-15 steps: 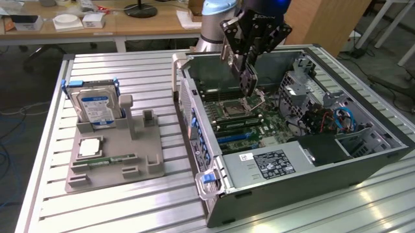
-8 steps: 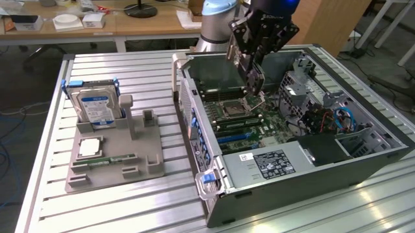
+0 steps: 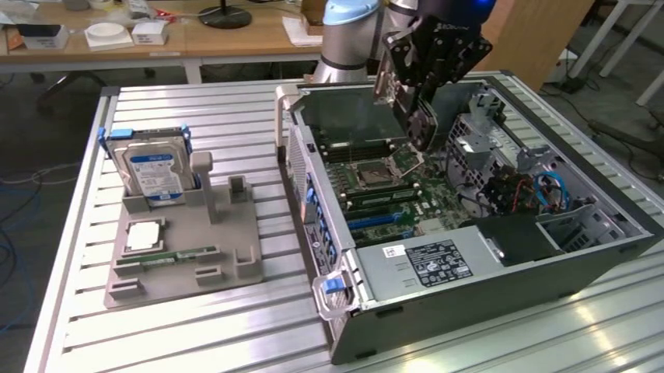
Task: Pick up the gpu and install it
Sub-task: 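Pick up the gpu and move the gpu toward the slot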
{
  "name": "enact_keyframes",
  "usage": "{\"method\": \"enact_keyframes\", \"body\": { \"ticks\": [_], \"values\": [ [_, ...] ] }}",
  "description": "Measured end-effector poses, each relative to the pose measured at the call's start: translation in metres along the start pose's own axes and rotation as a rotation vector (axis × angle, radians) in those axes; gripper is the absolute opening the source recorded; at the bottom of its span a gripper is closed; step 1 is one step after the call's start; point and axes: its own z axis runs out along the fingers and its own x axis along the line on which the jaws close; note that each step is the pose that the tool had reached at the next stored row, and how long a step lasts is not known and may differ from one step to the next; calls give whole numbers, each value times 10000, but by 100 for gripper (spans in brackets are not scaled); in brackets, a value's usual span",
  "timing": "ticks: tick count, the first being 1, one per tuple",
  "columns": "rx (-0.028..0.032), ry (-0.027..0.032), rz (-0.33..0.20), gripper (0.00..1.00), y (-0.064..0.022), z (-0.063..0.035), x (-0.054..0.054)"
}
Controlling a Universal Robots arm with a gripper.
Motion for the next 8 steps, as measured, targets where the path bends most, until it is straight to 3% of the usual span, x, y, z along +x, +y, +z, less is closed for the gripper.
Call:
{"method": "enact_keyframes", "body": {
  "ticks": [8],
  "values": [
    [0, 0, 0, 26, 5, 0, -167]
  ]
}}
